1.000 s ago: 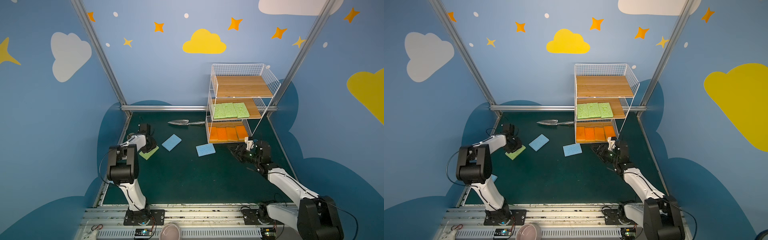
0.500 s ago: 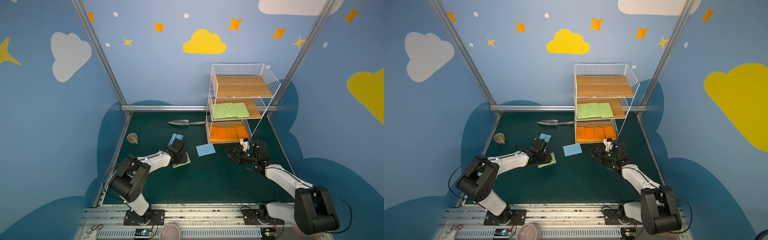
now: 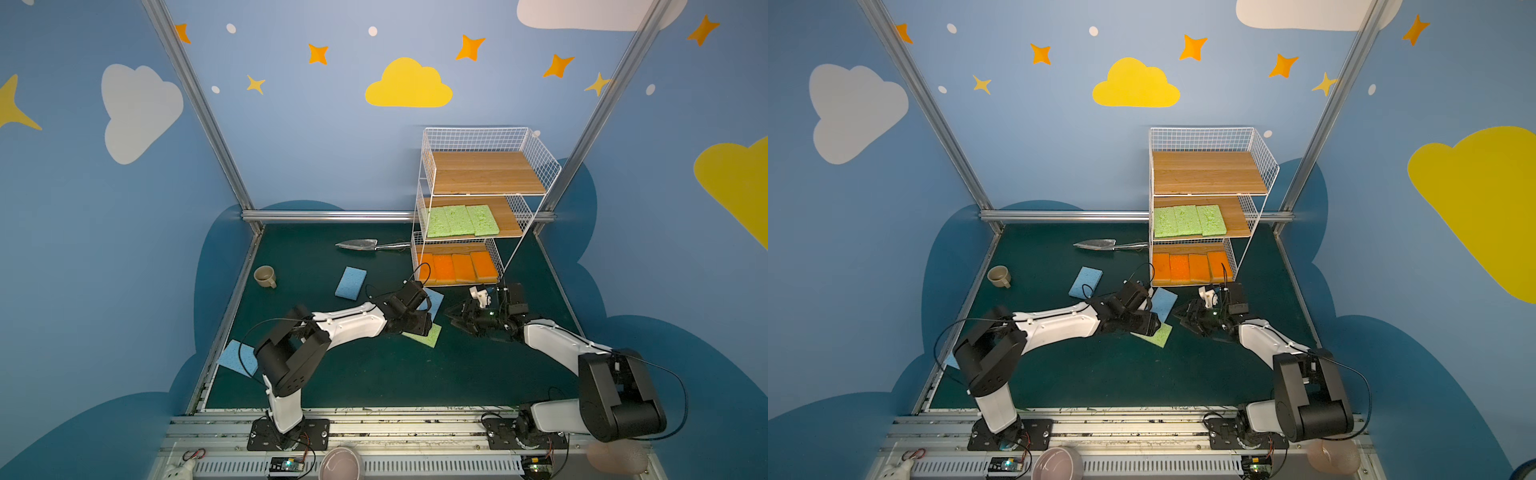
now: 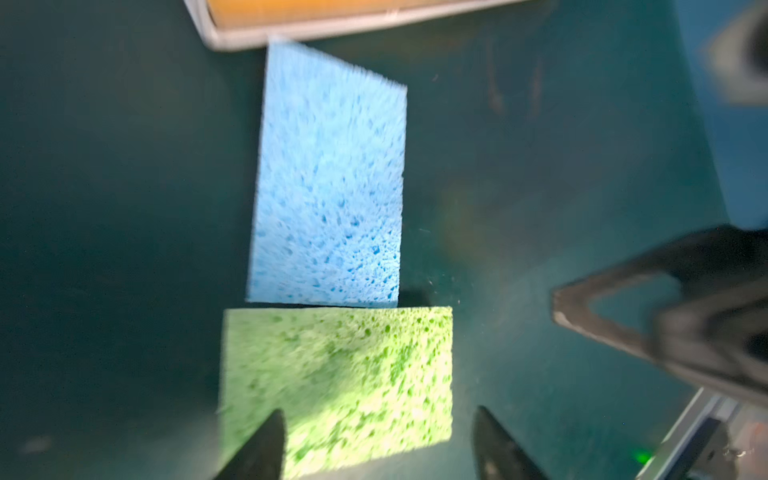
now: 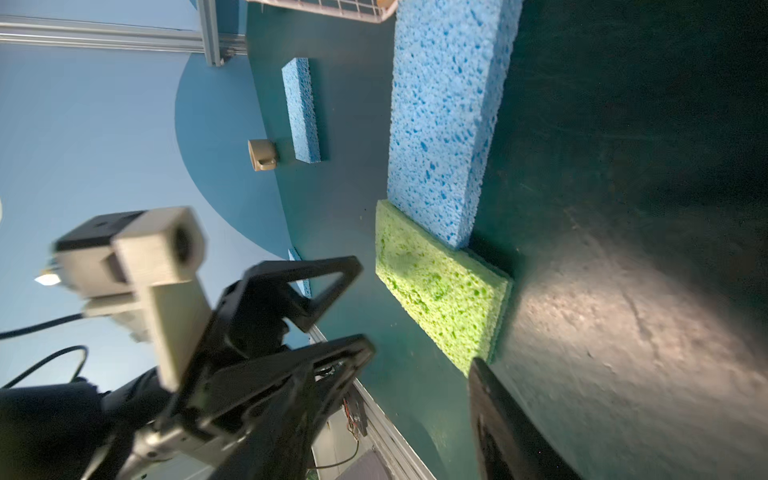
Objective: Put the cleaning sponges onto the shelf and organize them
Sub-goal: 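Carry the green sponge toward the right gripper while the right approaches, then grasp the green sponge with the right gripper while the left releases it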
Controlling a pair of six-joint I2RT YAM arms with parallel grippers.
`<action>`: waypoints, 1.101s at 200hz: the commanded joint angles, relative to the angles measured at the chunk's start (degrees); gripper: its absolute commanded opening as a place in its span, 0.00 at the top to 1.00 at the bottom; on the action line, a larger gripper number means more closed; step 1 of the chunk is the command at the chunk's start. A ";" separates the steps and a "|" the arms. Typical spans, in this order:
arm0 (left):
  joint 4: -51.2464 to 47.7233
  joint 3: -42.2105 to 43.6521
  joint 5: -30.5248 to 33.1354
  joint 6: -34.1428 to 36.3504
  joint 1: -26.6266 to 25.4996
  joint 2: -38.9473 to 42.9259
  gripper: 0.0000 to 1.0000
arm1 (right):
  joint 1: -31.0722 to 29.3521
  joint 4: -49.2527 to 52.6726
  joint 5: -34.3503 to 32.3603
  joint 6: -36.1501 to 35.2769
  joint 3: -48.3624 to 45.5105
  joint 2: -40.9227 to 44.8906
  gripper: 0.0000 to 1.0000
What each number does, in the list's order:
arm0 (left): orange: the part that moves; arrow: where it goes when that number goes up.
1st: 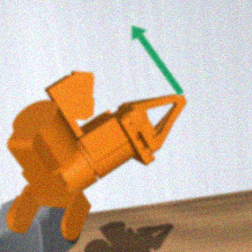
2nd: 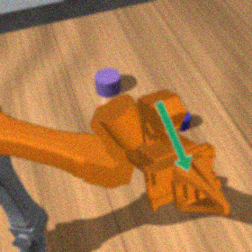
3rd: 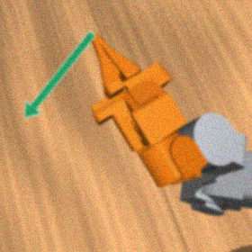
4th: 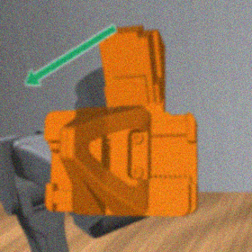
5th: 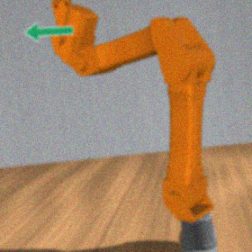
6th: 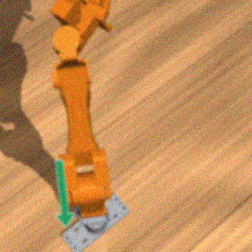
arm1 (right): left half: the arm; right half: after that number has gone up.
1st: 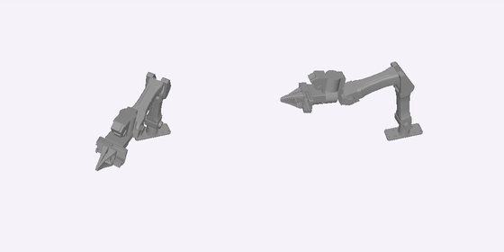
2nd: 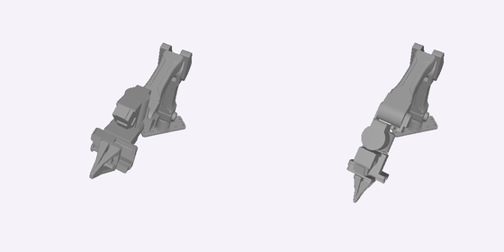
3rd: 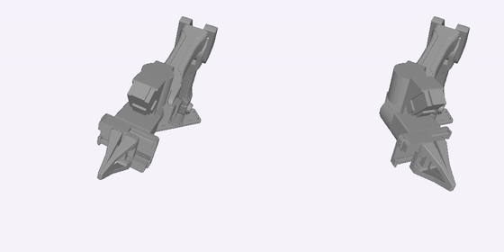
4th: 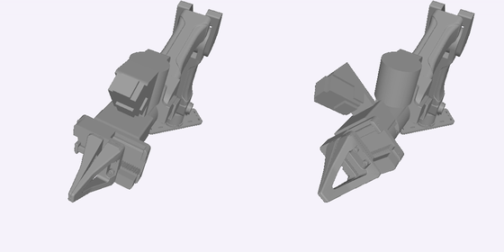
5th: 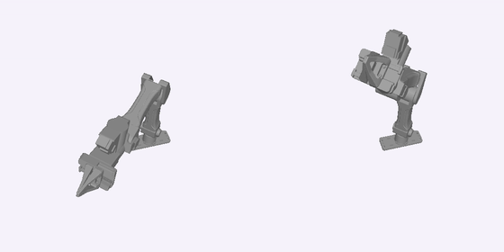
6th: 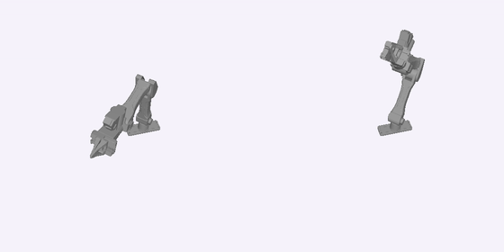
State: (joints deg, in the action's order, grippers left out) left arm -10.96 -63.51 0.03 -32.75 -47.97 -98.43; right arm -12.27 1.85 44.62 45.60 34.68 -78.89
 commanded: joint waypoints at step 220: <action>0.63 32.27 6.38 -7.72 9.89 33.34 0.00 | -11.01 -9.26 -11.42 7.37 -1.46 -13.32 0.63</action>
State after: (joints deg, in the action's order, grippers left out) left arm -9.61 -32.10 5.85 -39.79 -38.61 -66.81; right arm -22.68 -7.35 34.63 52.14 32.53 -90.06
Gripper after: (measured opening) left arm 0.997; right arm 0.413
